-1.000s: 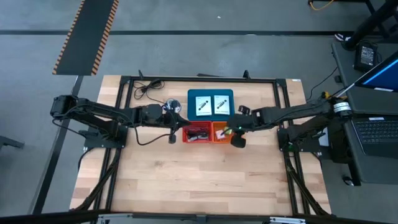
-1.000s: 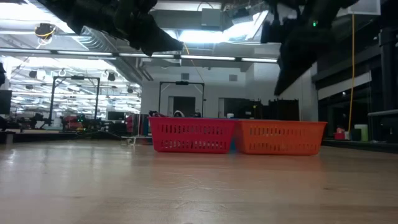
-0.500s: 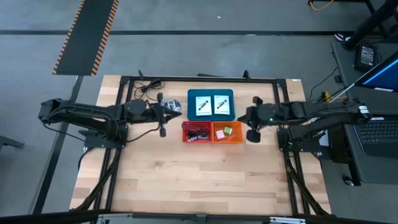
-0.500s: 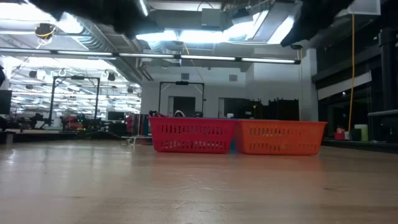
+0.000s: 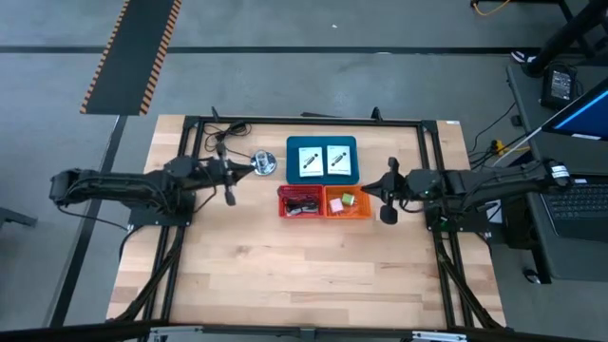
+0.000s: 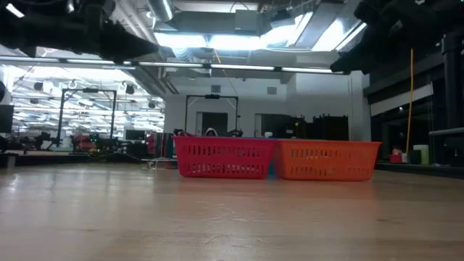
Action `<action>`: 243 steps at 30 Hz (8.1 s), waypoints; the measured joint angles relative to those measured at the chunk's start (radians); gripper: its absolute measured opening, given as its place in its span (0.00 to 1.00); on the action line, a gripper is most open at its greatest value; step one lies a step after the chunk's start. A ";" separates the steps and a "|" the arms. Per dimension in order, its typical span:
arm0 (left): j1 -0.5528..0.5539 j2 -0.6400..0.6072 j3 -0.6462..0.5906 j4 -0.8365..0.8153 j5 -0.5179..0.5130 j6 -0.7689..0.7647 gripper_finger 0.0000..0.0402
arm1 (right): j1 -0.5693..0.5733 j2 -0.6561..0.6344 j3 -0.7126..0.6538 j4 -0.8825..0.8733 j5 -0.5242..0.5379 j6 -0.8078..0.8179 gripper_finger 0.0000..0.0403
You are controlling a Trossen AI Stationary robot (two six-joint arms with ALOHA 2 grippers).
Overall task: Pick and place items into bin
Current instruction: Return to Home Position
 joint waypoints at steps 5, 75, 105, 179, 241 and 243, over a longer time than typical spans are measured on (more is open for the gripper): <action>0.017 -0.143 -0.023 -0.057 0.028 -0.002 0.00 | -0.021 -0.057 -0.005 0.006 0.000 -0.021 0.00; 0.017 -0.472 -0.201 -0.184 -0.038 -0.078 0.01 | -0.140 -0.763 -0.380 0.176 -0.273 -0.151 0.00; 0.017 -0.472 -0.201 -0.185 -0.039 -0.078 0.01 | -0.134 -0.765 -0.479 0.169 -0.273 -0.019 0.00; 0.017 -0.472 -0.201 -0.185 -0.038 -0.078 0.01 | -0.132 -0.764 -0.479 0.166 -0.273 -0.045 0.00; 0.017 -0.472 -0.201 -0.185 -0.038 -0.078 0.01 | -0.132 -0.764 -0.479 0.166 -0.273 -0.044 0.00; 0.017 -0.472 -0.201 -0.185 -0.039 -0.078 0.01 | -0.132 -0.764 -0.479 0.166 -0.273 -0.044 0.00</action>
